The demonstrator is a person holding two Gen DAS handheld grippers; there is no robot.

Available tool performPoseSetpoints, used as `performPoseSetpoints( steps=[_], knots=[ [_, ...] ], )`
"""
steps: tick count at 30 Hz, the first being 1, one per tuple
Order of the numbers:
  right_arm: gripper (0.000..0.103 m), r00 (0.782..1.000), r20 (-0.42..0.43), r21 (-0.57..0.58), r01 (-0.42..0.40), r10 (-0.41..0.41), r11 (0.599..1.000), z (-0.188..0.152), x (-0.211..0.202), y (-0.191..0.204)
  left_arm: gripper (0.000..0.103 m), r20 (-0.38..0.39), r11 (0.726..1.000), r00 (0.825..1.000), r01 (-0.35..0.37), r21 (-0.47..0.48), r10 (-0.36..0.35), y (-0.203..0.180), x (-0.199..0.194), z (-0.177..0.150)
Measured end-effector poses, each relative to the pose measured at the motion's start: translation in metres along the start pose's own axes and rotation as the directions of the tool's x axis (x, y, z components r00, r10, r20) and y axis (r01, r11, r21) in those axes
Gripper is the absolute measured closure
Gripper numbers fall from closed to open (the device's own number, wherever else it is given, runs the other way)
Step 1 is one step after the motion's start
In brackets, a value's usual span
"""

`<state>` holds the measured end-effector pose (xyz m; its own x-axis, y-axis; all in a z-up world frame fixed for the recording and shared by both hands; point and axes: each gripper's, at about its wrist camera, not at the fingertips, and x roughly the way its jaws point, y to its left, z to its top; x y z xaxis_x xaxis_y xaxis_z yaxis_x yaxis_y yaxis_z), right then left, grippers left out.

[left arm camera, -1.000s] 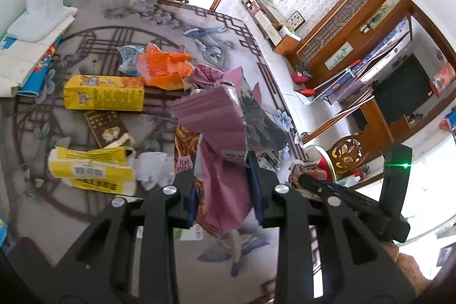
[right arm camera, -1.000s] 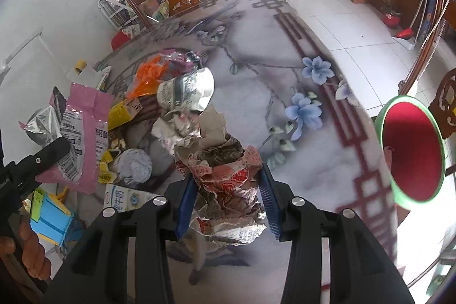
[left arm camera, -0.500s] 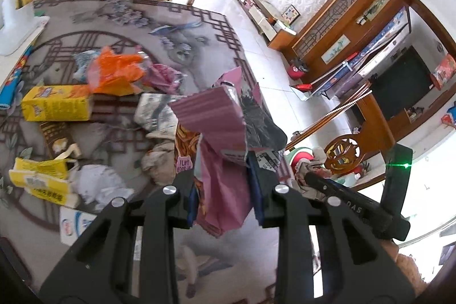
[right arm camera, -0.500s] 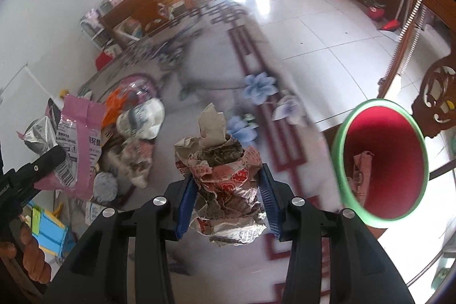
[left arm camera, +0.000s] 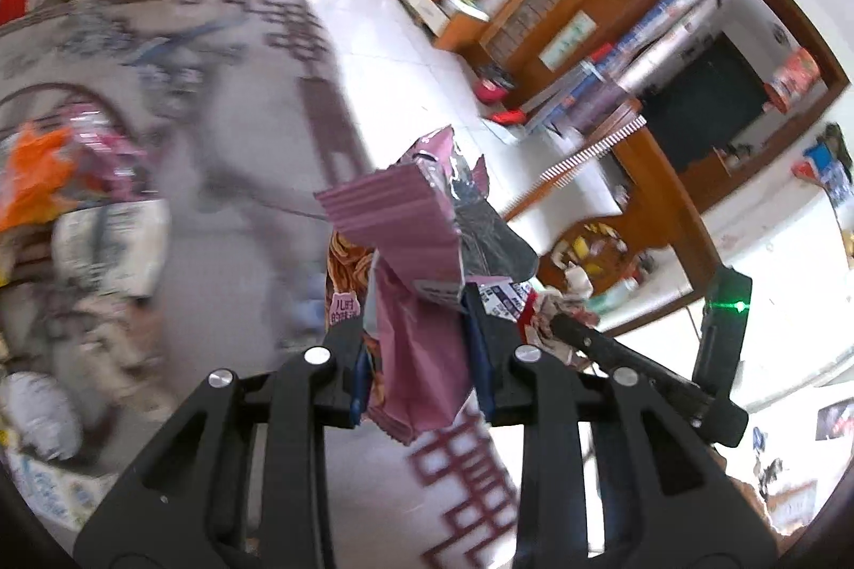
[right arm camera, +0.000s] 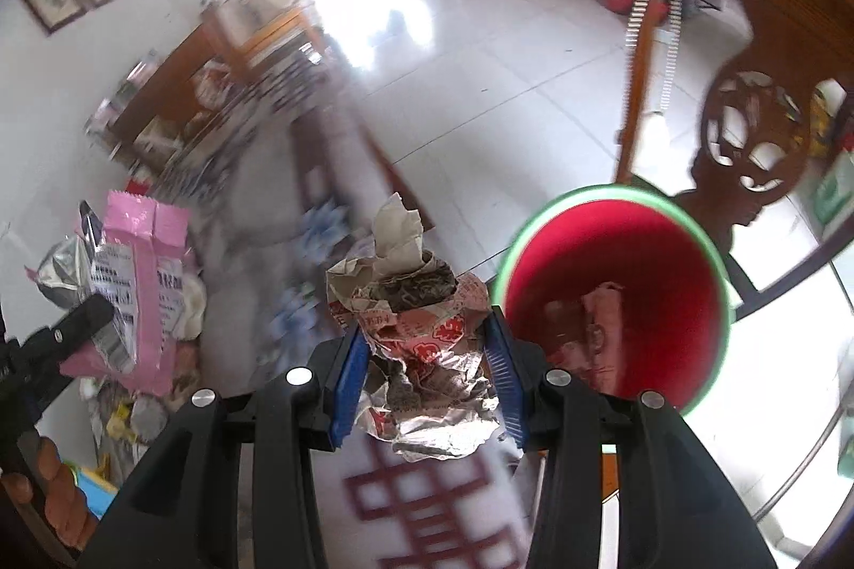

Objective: Collect trash
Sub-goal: 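Carry both items to the red bin and open both tools over it, then move both tools back over the trash on the table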

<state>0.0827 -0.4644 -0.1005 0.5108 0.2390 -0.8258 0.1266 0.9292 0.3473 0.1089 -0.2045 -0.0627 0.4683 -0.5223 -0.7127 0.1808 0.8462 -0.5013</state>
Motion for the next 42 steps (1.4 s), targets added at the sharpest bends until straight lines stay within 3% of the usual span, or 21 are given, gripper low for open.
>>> performPoseSetpoints(
  steps=[3,7,15,16,17,19,27,34,42],
  knots=[
    [0.062,1.0,0.019,0.059,0.017,-0.018,0.998,0.008,-0.006,-0.027,0.074,-0.061,0.999,0.997,0.047,0.028,-0.046,-0.021,0.031,0.004],
    [0.062,0.998,0.04,0.13,0.045,-0.05,0.99,0.014,-0.014,-0.061,0.074,-0.167,0.992,0.98,0.12,0.045,-0.11,-0.05,0.075,0.006],
    [0.059,0.992,0.075,0.242,0.083,-0.104,0.967,0.019,-0.031,-0.11,0.074,-0.305,0.966,0.944,0.188,0.175,-0.128,-0.108,0.128,-0.014],
    [0.056,0.99,0.08,0.254,0.089,-0.113,0.963,0.019,-0.033,-0.115,0.07,-0.319,0.962,0.939,0.195,0.19,-0.127,-0.114,0.133,-0.016],
    [0.053,0.99,0.084,0.265,0.09,-0.116,0.96,0.02,-0.034,-0.12,0.052,-0.327,0.96,0.938,0.191,0.203,-0.117,-0.118,0.138,-0.018],
    [0.042,0.99,0.091,0.296,0.078,-0.109,0.952,0.021,-0.036,-0.128,0.025,-0.312,0.962,0.945,0.174,0.21,-0.103,-0.122,0.141,-0.02],
    [0.039,0.987,0.11,0.318,0.076,-0.117,0.945,0.02,-0.04,-0.133,0.025,-0.283,0.967,0.954,0.158,0.199,-0.098,-0.114,0.127,-0.019],
    [0.038,0.992,0.092,0.283,0.061,-0.09,0.957,0.014,-0.033,-0.112,0.025,-0.174,0.983,0.984,0.057,0.175,-0.027,-0.079,0.079,-0.023],
    [0.037,0.998,0.031,0.185,0.042,-0.049,0.982,0.004,-0.014,-0.059,0.025,-0.058,0.997,0.995,-0.082,-0.012,0.082,0.001,0.011,-0.038]
  ],
)
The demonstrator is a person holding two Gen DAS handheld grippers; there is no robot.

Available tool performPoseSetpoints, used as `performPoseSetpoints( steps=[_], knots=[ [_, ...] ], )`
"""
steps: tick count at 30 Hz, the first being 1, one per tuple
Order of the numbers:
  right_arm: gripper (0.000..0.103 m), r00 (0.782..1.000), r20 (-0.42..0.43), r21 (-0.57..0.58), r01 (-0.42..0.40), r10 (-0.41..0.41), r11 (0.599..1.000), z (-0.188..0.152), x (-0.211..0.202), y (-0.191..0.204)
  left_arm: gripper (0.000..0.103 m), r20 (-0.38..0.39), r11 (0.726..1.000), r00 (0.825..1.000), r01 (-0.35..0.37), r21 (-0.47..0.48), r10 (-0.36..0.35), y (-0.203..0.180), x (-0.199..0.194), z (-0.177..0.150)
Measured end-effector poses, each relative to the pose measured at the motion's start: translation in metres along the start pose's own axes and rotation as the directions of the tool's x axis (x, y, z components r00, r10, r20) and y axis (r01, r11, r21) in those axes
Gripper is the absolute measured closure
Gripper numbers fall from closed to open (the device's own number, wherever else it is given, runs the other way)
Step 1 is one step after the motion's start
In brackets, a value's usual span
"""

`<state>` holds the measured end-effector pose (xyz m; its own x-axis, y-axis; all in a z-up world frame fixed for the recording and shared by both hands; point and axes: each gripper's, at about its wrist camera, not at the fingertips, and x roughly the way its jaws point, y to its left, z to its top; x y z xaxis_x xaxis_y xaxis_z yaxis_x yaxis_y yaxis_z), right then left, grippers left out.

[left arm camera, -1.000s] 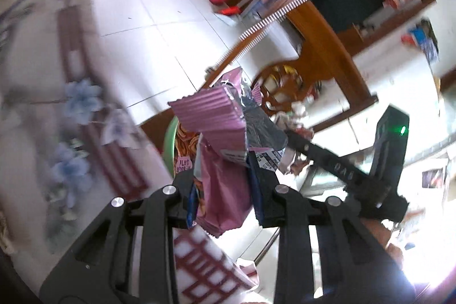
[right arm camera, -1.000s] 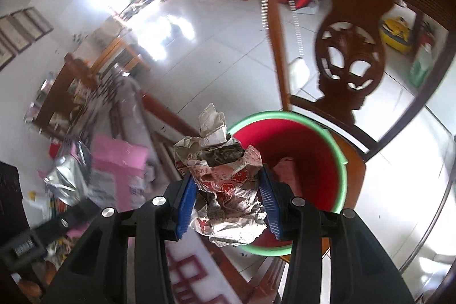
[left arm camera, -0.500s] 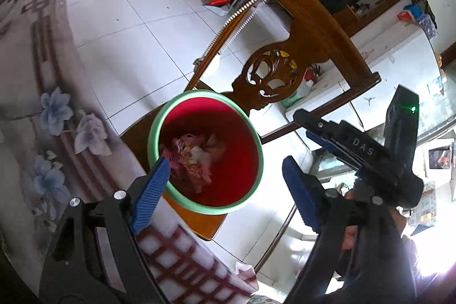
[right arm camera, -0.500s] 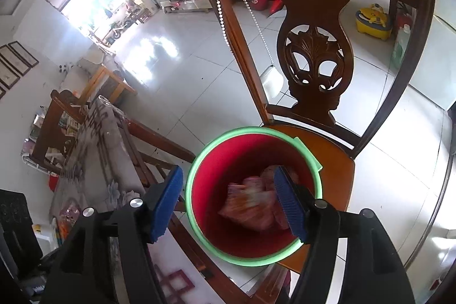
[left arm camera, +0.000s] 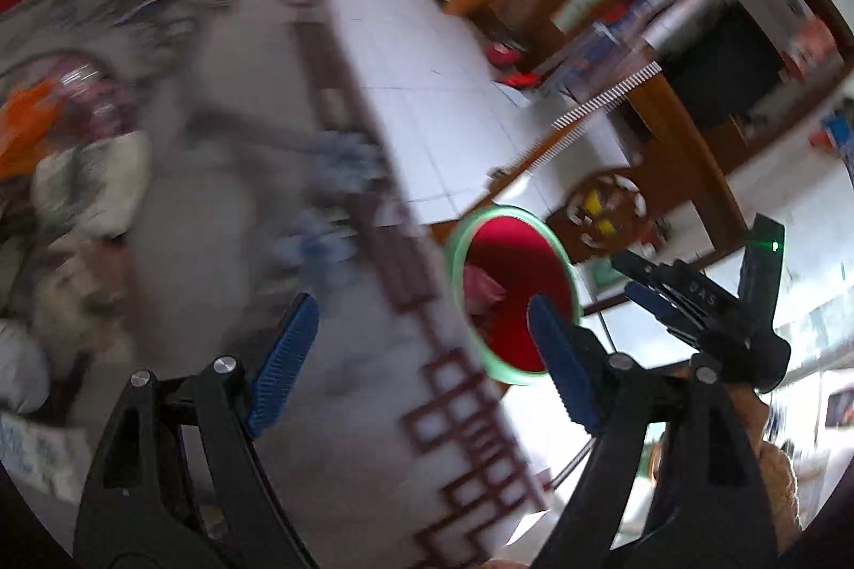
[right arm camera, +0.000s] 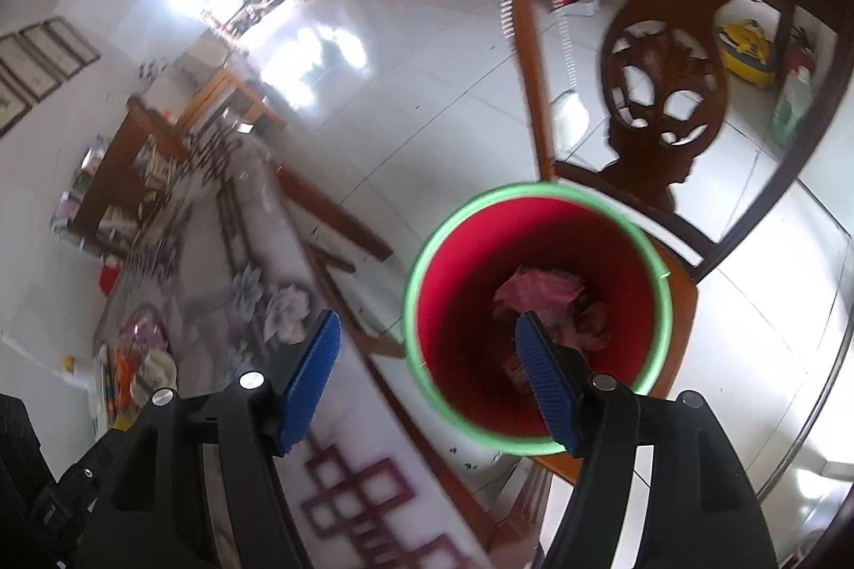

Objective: Collect trash
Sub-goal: 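Move both tools back over the trash on the table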

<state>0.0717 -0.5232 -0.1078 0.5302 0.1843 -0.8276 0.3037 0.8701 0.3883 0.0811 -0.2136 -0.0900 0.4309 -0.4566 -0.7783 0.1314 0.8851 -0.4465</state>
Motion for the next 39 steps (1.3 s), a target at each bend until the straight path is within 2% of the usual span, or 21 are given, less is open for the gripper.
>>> performPoseSetpoints(
  steps=[7,16,22,27,30,32,39],
  knots=[
    [0.036,0.998,-0.047,-0.124,-0.045,0.039,0.991,-0.03,0.018,0.077,0.025,0.074,0.991,0.993,-0.079,-0.106,0.087,0.075,-0.053,-0.021],
    [0.036,0.986,-0.151,-0.254,-0.102,0.065,0.962,-0.098,0.045,0.182,0.024,0.079,0.973,0.982,-0.157,-0.17,0.172,0.163,-0.107,-0.056],
    [0.036,0.973,-0.211,-0.376,-0.17,0.094,0.911,-0.149,0.055,0.257,0.024,0.062,0.96,0.979,-0.179,-0.217,0.196,0.217,-0.141,-0.081],
    [0.036,0.956,-0.272,-0.48,-0.235,0.112,0.845,-0.191,0.065,0.32,0.024,0.05,0.949,0.977,-0.189,-0.25,0.208,0.248,-0.158,-0.095],
    [0.034,0.944,-0.308,-0.513,-0.268,0.116,0.816,-0.208,0.077,0.345,0.024,0.054,0.947,0.975,-0.194,-0.255,0.215,0.259,-0.168,-0.099],
    [0.033,0.937,-0.331,-0.516,-0.277,0.11,0.81,-0.217,0.088,0.356,0.024,0.057,0.947,0.974,-0.199,-0.252,0.22,0.266,-0.174,-0.103],
    [0.033,0.917,-0.392,-0.476,-0.268,0.071,0.838,-0.232,0.125,0.372,0.024,0.047,0.94,0.97,-0.218,-0.263,0.239,0.287,-0.186,-0.115]
  ],
)
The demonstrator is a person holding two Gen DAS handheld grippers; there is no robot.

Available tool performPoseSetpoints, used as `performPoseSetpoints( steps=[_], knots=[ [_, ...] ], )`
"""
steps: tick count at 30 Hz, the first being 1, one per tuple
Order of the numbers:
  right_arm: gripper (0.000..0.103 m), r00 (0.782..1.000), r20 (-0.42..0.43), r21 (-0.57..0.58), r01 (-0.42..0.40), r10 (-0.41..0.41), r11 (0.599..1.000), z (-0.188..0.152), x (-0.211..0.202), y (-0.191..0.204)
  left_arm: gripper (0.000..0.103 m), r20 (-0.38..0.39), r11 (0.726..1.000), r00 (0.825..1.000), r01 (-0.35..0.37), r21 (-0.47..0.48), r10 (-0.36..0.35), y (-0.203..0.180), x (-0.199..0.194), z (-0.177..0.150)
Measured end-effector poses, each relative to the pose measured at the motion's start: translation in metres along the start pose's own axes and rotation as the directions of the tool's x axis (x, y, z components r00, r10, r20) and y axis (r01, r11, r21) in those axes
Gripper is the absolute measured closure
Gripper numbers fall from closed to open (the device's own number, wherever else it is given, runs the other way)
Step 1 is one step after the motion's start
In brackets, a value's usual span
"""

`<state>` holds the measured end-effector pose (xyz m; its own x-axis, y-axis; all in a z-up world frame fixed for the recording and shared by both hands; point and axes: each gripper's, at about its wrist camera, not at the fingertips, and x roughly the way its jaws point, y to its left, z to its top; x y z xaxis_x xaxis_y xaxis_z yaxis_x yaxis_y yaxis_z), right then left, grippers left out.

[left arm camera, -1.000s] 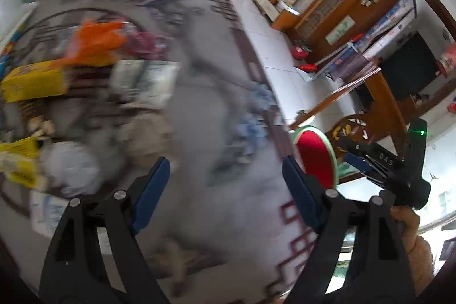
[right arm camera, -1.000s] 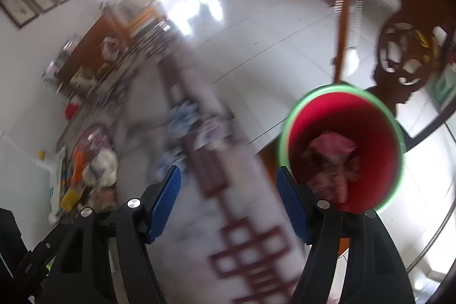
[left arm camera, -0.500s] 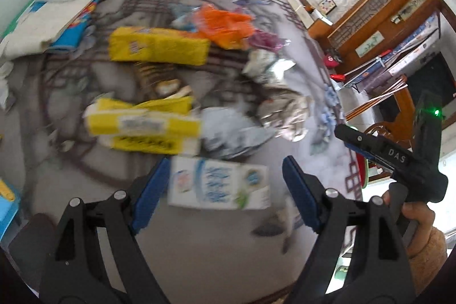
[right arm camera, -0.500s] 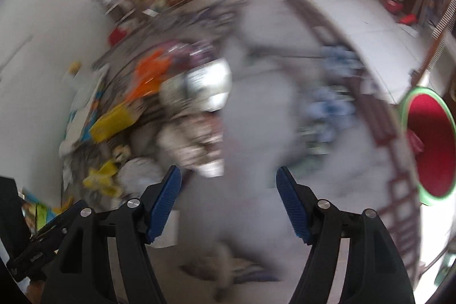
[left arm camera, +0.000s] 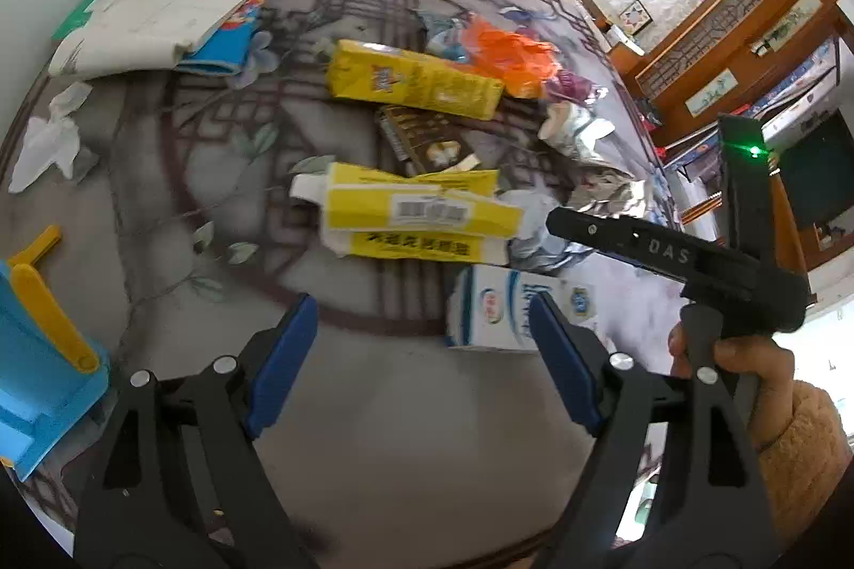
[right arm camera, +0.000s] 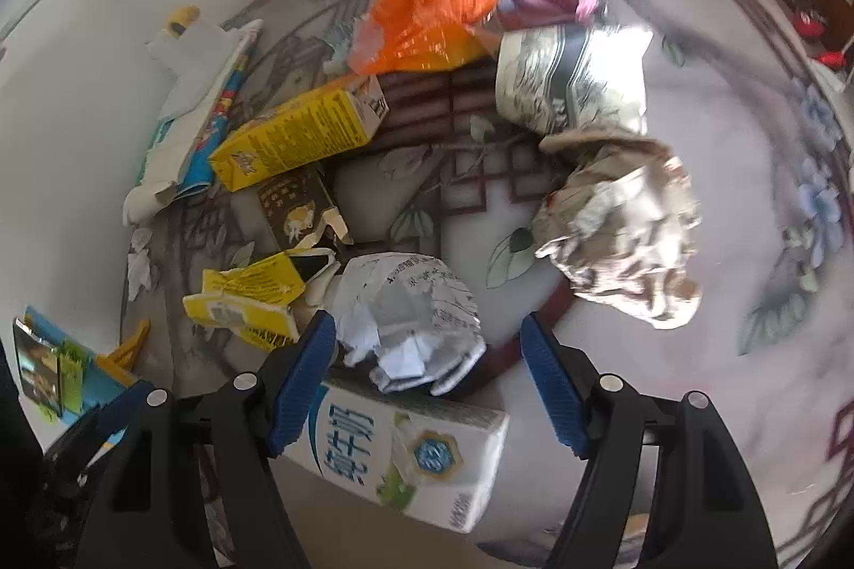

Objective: Collect trash
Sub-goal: 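Move both tools back over the trash on the table, then grasp the crumpled grey paper with the right tool and lift it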

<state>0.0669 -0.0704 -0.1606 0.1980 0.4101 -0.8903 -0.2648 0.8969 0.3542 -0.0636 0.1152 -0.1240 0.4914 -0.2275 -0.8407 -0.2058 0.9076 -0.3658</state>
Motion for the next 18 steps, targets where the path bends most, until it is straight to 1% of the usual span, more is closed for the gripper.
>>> performPoseSetpoints(
  steps=[2,4,5,6,11,15,18],
  knots=[
    [0.034,1.0,-0.014,0.014,0.0,0.001,1.0,0.0,0.007,0.001,0.024,-0.012,1.0,1.0,0.006,-0.022,-0.007,0.008,0.001,0.0],
    [0.053,1.0,-0.024,0.019,-0.008,0.009,1.0,-0.001,0.011,0.001,0.024,-0.02,0.999,0.999,0.026,-0.047,-0.027,0.013,0.002,0.0],
    [0.053,0.999,-0.031,0.02,-0.017,0.018,1.0,-0.002,0.011,0.002,0.023,-0.023,0.997,0.999,0.037,-0.064,-0.038,0.016,0.002,0.0],
    [0.058,1.0,-0.026,0.013,-0.01,0.01,1.0,-0.004,0.01,0.003,0.023,-0.024,0.996,0.999,0.043,-0.077,-0.045,0.018,0.003,0.0],
    [0.061,0.999,-0.034,-0.038,0.002,-0.004,0.999,-0.012,0.005,0.01,0.022,-0.048,0.984,0.994,0.086,-0.159,-0.095,0.027,0.012,0.0],
    [0.061,0.997,-0.072,-0.066,-0.033,0.028,0.997,-0.03,-0.001,0.015,0.022,-0.059,0.974,0.992,0.098,-0.202,-0.112,0.031,0.019,0.0],
    [0.061,0.998,-0.052,-0.07,-0.039,0.035,0.997,-0.034,-0.012,0.017,0.022,-0.058,0.965,0.991,0.101,-0.241,-0.119,0.036,0.021,0.001]
  ],
)
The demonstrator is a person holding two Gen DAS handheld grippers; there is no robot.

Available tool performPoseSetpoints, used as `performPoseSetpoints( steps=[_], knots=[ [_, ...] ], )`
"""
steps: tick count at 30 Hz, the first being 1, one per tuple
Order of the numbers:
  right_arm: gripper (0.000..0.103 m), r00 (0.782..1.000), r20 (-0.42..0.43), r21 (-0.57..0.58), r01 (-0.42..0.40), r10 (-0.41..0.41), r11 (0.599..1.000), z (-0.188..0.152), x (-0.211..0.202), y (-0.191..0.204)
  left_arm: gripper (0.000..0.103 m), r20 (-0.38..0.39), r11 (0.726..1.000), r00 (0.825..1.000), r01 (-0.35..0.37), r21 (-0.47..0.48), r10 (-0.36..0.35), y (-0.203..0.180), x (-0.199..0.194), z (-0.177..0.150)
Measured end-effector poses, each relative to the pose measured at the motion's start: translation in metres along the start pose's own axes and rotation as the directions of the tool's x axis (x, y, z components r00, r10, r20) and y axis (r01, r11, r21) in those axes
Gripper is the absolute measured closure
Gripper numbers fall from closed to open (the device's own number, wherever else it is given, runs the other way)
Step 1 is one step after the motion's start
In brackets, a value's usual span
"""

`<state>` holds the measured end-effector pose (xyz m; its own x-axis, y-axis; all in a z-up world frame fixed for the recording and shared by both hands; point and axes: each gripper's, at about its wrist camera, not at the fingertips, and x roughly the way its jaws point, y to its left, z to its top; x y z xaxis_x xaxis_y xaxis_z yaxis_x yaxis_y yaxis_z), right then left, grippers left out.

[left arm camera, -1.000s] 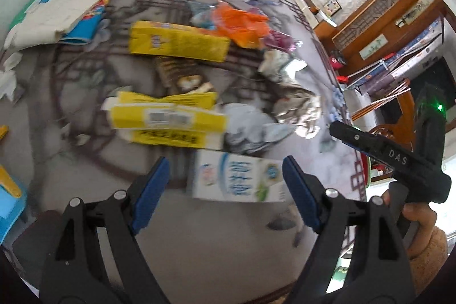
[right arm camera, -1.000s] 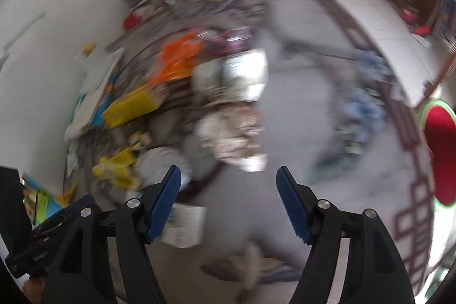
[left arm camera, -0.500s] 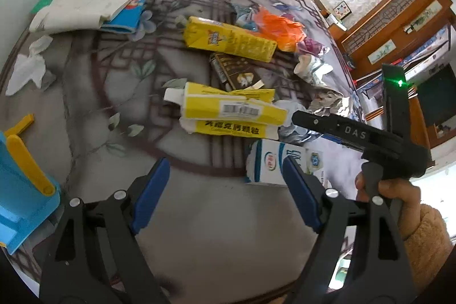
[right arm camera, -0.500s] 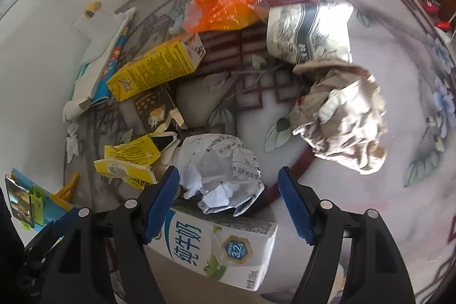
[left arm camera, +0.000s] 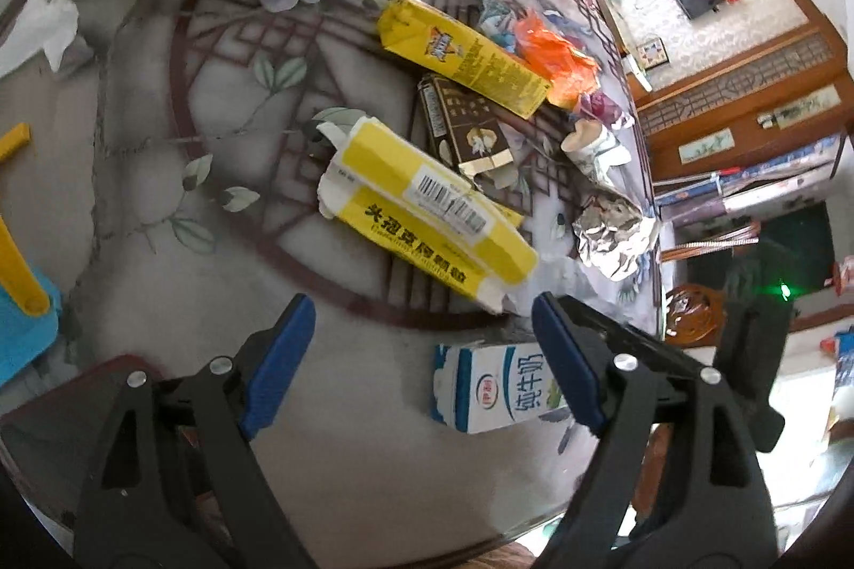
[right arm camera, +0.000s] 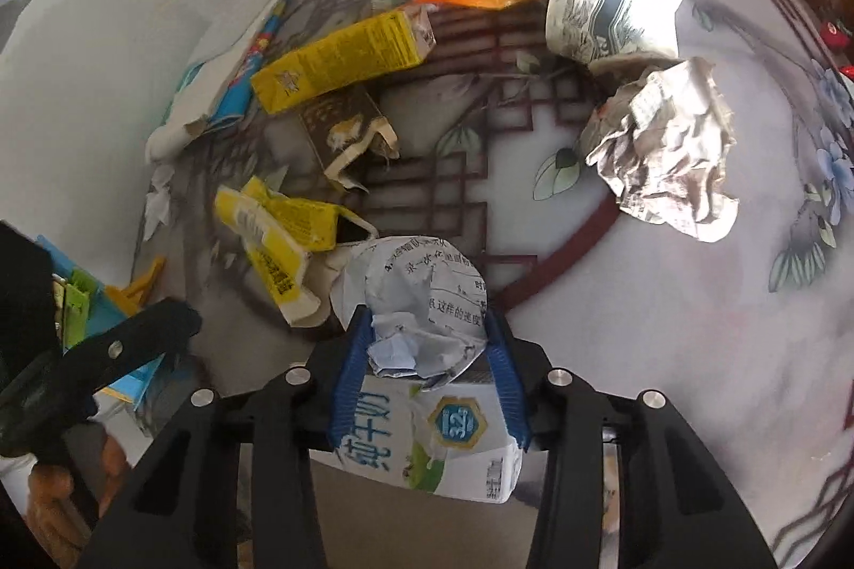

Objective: Collect trash
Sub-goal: 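Grasp the crumpled grey paper with the right tool and lift it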

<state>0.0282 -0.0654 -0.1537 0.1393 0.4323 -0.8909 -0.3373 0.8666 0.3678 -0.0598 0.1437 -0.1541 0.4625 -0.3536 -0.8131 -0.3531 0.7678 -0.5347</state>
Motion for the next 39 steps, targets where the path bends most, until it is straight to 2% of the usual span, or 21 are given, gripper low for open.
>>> performPoseSetpoints(
  steps=[7,11,13,15,17,19,21,24,28,31,34,36,39],
  knots=[
    [0.061,0.994,0.104,0.033,0.039,-0.043,0.999,0.016,-0.029,-0.01,0.017,0.015,0.998,1.0,-0.011,-0.056,0.012,0.003,0.004,0.011],
    [0.061,0.998,0.054,0.036,0.034,-0.036,0.999,0.017,-0.017,-0.013,0.017,-0.021,0.99,0.999,0.032,-0.138,-0.035,0.005,0.018,0.021],
    [0.061,0.999,0.029,0.014,0.029,-0.03,0.999,0.011,-0.013,-0.009,0.017,-0.007,0.993,1.0,0.003,-0.121,-0.004,0.0,0.019,0.024],
    [0.061,0.999,0.033,-0.016,0.04,-0.04,0.999,0.006,-0.016,-0.005,0.017,-0.002,0.996,1.0,-0.023,-0.088,0.023,-0.006,0.019,0.025],
    [0.061,0.998,0.038,-0.016,0.051,-0.051,0.999,0.004,-0.019,-0.008,0.016,-0.021,0.994,1.0,-0.013,-0.113,0.01,-0.006,0.023,0.027],
    [0.06,0.998,0.039,0.007,0.044,-0.044,0.999,0.003,-0.021,-0.014,0.016,-0.042,0.984,0.999,0.012,-0.177,-0.02,-0.003,0.031,0.03],
    [0.06,0.998,0.043,0.021,0.046,-0.046,0.999,0.002,-0.023,-0.018,0.016,-0.056,0.976,0.998,0.006,-0.216,-0.019,-0.004,0.039,0.032],
    [0.06,0.998,0.054,0.044,0.042,-0.044,0.998,-0.001,-0.029,-0.024,0.016,-0.081,0.973,0.997,-0.01,-0.232,-0.009,-0.01,0.051,0.034],
    [0.06,0.997,0.064,0.067,0.041,-0.045,0.997,-0.006,-0.035,-0.031,0.017,-0.092,0.975,0.995,0.003,-0.222,-0.025,-0.02,0.061,0.034],
    [0.06,0.996,0.073,0.083,0.043,-0.049,0.996,-0.01,-0.041,-0.036,0.032,-0.091,0.981,0.996,-0.01,-0.193,-0.008,-0.026,0.065,0.034],
    [0.06,0.995,0.081,0.103,0.048,-0.056,0.994,-0.014,-0.046,-0.043,0.059,-0.116,0.987,0.993,-0.003,-0.16,-0.016,-0.027,0.07,0.035],
    [0.06,0.994,0.087,0.125,0.05,-0.061,0.991,-0.017,-0.049,-0.05,0.06,-0.125,0.989,0.992,0.007,-0.149,-0.026,-0.027,0.071,0.036],
    [0.06,0.994,0.093,0.144,0.05,-0.064,0.988,-0.02,-0.051,-0.055,0.066,-0.142,0.994,0.989,0.013,-0.105,-0.028,-0.032,0.072,0.039]
  ],
)
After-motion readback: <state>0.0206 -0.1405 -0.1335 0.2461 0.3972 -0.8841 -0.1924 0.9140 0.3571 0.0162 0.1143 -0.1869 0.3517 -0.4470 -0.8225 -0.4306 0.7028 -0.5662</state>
